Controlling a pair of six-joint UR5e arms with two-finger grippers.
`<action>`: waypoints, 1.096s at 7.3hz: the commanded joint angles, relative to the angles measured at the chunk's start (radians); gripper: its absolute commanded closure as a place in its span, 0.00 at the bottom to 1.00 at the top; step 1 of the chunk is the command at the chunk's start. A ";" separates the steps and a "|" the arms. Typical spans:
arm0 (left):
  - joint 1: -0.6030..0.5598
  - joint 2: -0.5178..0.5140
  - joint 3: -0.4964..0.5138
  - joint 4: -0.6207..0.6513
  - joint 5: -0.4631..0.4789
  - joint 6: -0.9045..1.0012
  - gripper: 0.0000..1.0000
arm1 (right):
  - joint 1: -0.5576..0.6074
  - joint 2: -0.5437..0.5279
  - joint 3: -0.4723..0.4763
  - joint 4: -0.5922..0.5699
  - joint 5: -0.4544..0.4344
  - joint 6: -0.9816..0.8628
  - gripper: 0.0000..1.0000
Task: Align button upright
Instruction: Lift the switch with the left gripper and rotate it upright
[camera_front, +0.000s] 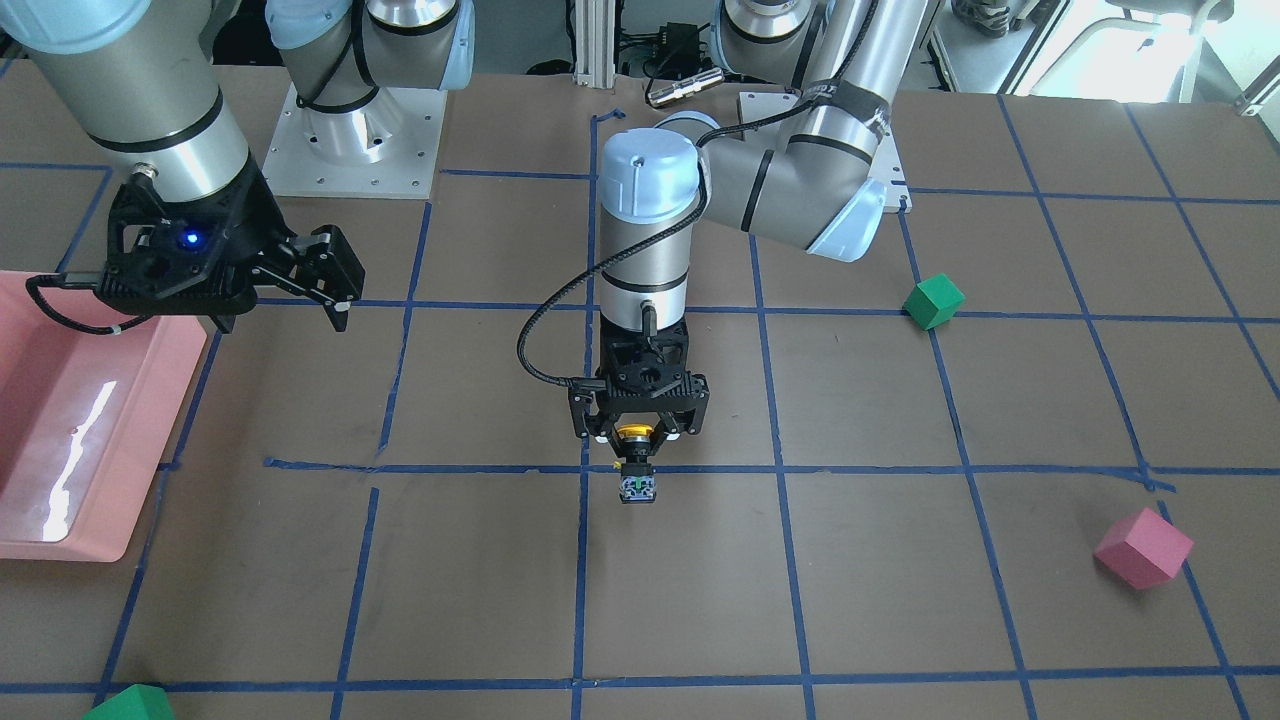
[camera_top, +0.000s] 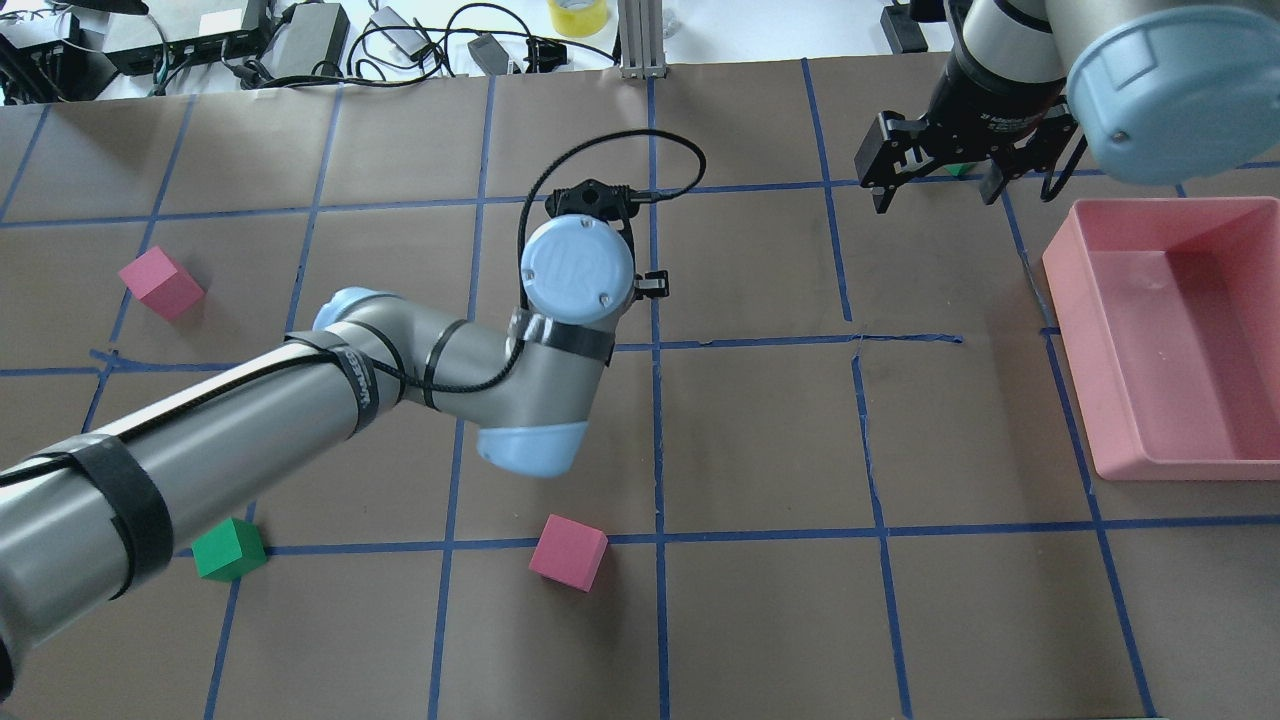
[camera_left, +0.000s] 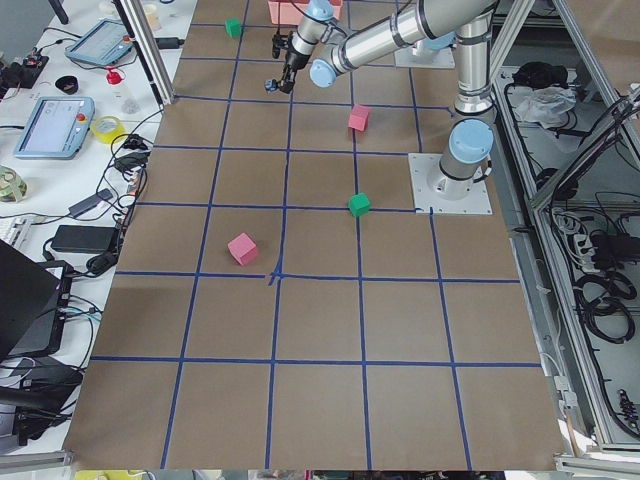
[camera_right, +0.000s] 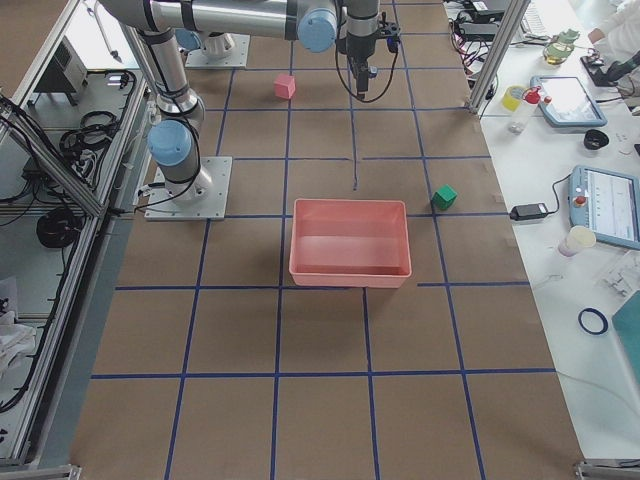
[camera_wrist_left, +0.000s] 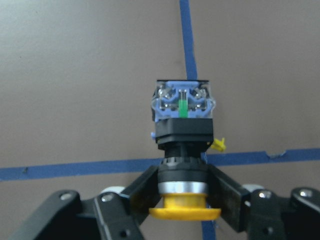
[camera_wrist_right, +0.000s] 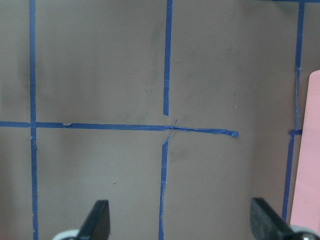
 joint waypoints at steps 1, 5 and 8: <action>0.064 0.030 0.153 -0.342 -0.110 -0.091 1.00 | 0.000 0.000 0.000 0.001 0.001 0.000 0.00; 0.183 -0.016 0.178 -0.387 -0.413 -0.394 1.00 | 0.000 0.000 0.002 0.006 0.001 0.002 0.00; 0.261 -0.080 0.165 -0.386 -0.735 -0.689 1.00 | 0.002 0.000 0.005 0.008 0.007 0.002 0.00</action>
